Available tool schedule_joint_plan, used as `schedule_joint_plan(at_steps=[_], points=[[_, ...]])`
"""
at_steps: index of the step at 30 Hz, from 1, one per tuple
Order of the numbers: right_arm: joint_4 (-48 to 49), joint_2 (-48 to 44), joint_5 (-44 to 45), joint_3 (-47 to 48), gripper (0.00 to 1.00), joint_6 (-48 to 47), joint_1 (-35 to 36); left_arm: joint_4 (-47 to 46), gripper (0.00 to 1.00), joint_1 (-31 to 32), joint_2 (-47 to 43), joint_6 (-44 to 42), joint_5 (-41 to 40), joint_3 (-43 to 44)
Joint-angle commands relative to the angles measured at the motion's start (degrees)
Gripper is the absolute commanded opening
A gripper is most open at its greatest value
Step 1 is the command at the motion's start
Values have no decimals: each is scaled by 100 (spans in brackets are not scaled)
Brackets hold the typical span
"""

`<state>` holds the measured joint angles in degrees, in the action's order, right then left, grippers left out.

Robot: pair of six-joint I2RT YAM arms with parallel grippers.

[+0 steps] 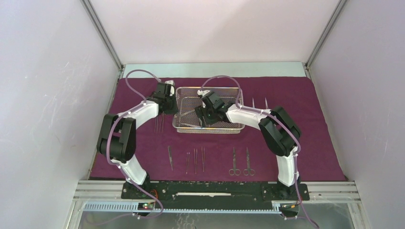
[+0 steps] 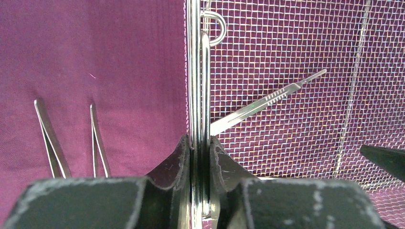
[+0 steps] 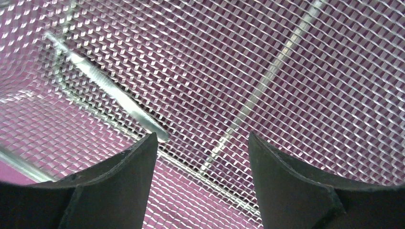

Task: Open and lay out the surgical kit
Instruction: Pick up the medical item from the container.

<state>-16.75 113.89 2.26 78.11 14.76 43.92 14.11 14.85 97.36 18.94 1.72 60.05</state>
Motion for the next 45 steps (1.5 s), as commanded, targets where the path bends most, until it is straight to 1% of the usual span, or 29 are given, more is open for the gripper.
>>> schedule_joint_plan(at_steps=[1,4,9,16,21,26,29,32,34,35,38,45], points=[[201,-131,-808,224,78,-750,85,17,11,9,87,53,416,358],[41,82,-1003,538,75,-980,135,34,10,0,124,56,430,380],[-283,408,-1014,965,74,-1362,265,71,9,0,134,68,422,387],[-749,870,-1004,1382,70,-1571,297,156,9,-9,129,98,392,406],[-1158,1216,-798,1734,69,-1816,380,247,8,-9,151,97,356,458],[-1366,1414,-659,1883,69,-1990,436,331,8,-17,182,101,330,502],[-1520,1537,-430,1987,68,-2061,467,368,8,-34,191,101,321,513],[-1599,1609,-240,2045,67,-2025,475,379,8,-50,187,101,321,529],[-1598,1604,-226,2032,63,-1955,449,406,8,-61,186,93,321,541],[-1588,1592,-68,2014,62,-1879,418,419,7,-68,186,86,313,545],[-1539,1515,-61,1952,58,-1627,277,445,7,-79,186,67,301,543],[-1307,1102,-131,1540,57,-1282,-136,488,7,-92,213,48,286,571]])
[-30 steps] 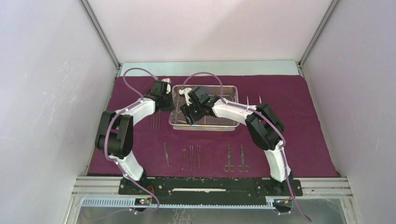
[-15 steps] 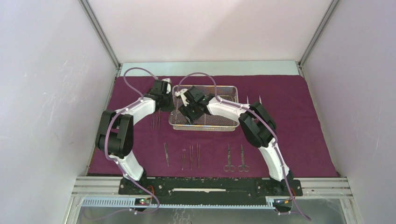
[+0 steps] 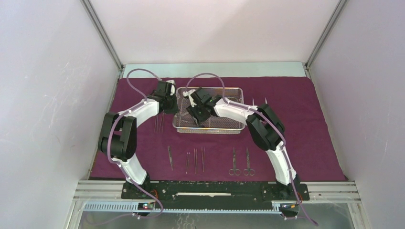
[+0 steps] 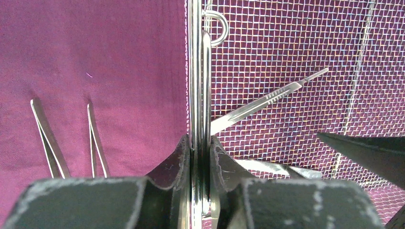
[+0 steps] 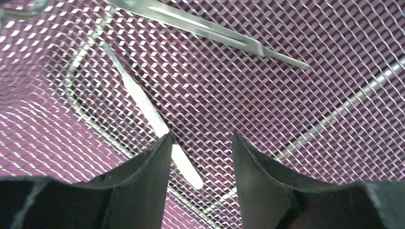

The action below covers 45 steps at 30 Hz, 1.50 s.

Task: Open and lay out the surgical kit
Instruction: Pick up the medical item from the container.

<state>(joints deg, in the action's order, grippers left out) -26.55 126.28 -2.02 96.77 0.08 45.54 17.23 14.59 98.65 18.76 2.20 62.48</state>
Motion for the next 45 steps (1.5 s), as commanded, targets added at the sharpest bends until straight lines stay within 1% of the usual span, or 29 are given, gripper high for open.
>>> schedule_joint_plan(at_steps=[1,5,10,13,17,19,21,22,23,25,26,28,30,31,36,45], points=[[-314,-172,299,-367,57,209,-331,175,6,-70,85,65,237,327],[-245,-326,189,-500,57,269,-439,183,6,-77,79,65,234,326],[-171,-469,20,-531,57,239,-370,193,8,-88,79,73,232,327],[-179,-481,-18,-489,57,238,-328,197,10,-87,65,88,237,340],[-191,-503,-34,-476,57,247,-300,237,19,-97,28,122,302,410],[-194,-524,-43,-475,58,247,-300,269,27,-101,-11,168,327,466],[-198,-549,-52,-462,58,247,-300,274,37,-105,-59,208,372,519],[-214,-556,-60,-443,58,247,-300,284,45,-112,-84,245,396,557],[-230,-564,-61,-422,58,241,-300,297,49,-121,-107,261,433,601],[-292,-562,-61,-357,58,232,-300,338,63,-129,-156,294,448,696],[-323,-557,-61,-320,58,223,-296,359,67,-125,-188,294,471,755],[-387,-556,-57,-257,58,197,-276,437,79,-127,-262,332,468,878],[-448,-557,-65,-218,58,159,-257,492,94,-132,-386,390,443,971],[-472,-547,-74,-203,58,145,-242,509,98,-131,-461,424,444,1002],[-552,-501,-80,-176,58,97,-167,580,100,-132,-973,651,555,933],[-577,-577,-14,-48,58,241,-155,355,100,-123,-2122,980,1192,-18]])
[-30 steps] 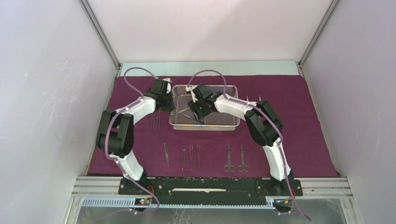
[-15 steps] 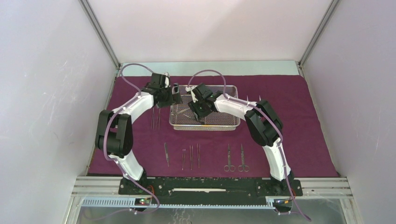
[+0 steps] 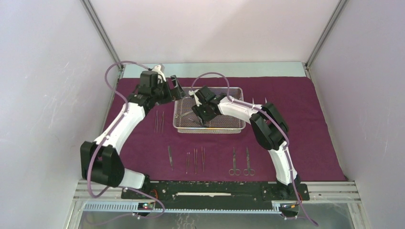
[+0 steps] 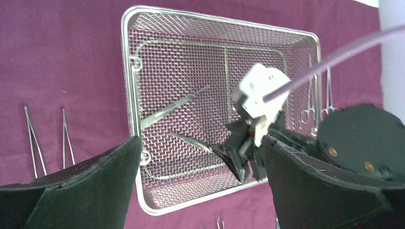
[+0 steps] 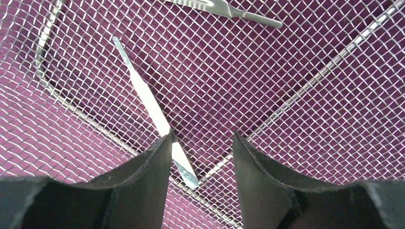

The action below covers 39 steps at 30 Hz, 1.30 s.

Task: Open and lay out the surgical kit
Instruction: Pick up the medical item from the container.

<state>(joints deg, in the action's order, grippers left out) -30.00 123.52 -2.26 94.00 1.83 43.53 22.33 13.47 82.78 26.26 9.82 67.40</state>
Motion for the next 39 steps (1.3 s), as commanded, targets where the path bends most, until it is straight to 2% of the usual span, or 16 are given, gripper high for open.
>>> schedule_joint_plan(at_steps=[1,8,13,19,29,32,39], points=[[-257,-271,38,291,58,77,42,-228,100,-4,-641,257,517,-649],[-581,2,226,688,57,219,11,-273,100,9,-1309,224,815,-1292],[-540,-89,-47,708,59,36,86,-191,100,-3,-1629,84,866,-1393],[-803,170,15,872,59,-345,308,-151,100,-9,-1771,-6,778,-1432],[-1016,637,300,1054,58,-432,407,-234,100,-76,-1795,-11,880,-1559],[-1132,779,492,1176,54,-399,416,-262,100,-98,-1836,4,899,-1580],[-1099,796,612,1243,34,-232,340,-281,100,-154,-1845,24,959,-1589]])
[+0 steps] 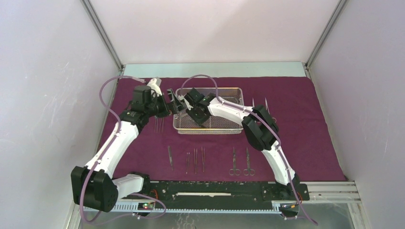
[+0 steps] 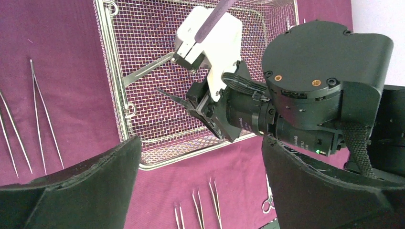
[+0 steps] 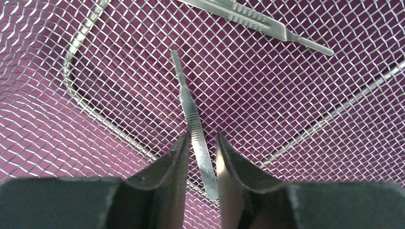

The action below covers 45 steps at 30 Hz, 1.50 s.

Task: Open and lay out the surgical kit
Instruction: Pick up the medical item from the container.

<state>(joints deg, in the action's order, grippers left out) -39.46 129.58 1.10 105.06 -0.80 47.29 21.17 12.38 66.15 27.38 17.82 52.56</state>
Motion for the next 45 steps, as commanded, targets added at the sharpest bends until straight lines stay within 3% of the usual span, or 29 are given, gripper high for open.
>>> schedule_joint_plan(at_steps=[1,11,34,41,45], points=[[-155,184,264,152,31,49,-56,-163,100,-54,-181,-92,160,-110],[29,-72,135,163,16,438,-378,-183,100,-104,-164,-91,170,-126],[192,-224,43,364,12,842,-615,-216,100,-175,-53,-42,235,-157],[107,-366,184,217,42,828,-589,-227,100,-175,-39,-35,240,-164],[32,-535,175,38,48,804,-580,-230,100,-175,-32,-31,248,-165]])
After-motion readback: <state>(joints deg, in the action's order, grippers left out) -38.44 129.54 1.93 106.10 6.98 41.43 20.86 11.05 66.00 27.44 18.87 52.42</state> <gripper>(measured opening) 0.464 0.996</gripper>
